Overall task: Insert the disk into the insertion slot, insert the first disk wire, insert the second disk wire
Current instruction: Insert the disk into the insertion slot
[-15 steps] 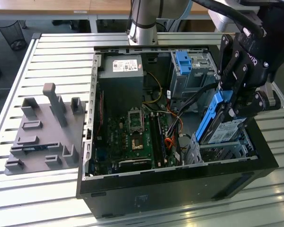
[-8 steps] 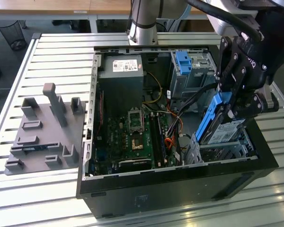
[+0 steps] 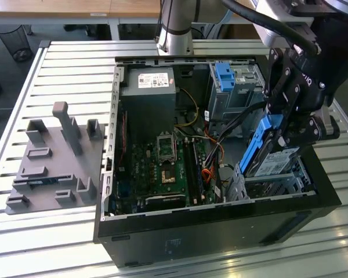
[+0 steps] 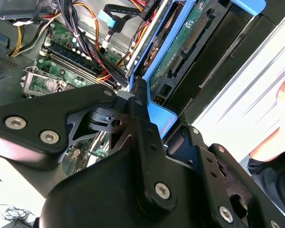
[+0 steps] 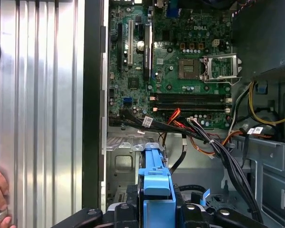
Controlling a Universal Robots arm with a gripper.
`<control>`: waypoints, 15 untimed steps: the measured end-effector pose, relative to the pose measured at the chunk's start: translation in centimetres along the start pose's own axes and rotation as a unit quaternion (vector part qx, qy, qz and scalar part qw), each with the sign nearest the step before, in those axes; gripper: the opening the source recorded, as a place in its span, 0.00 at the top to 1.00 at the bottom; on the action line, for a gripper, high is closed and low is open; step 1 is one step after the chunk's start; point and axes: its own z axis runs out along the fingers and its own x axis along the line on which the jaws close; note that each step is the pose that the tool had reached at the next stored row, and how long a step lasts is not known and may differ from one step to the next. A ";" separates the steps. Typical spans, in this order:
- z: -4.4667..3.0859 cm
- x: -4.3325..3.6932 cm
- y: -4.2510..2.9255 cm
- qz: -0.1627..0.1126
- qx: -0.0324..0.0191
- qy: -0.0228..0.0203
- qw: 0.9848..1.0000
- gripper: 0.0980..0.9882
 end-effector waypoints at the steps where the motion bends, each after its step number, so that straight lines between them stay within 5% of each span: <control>1: 0.03 0.00 0.00 0.000 0.000 0.000 1.000 0.70; 15: 0.50 0.01 0.00 0.000 0.000 0.000 1.000 0.70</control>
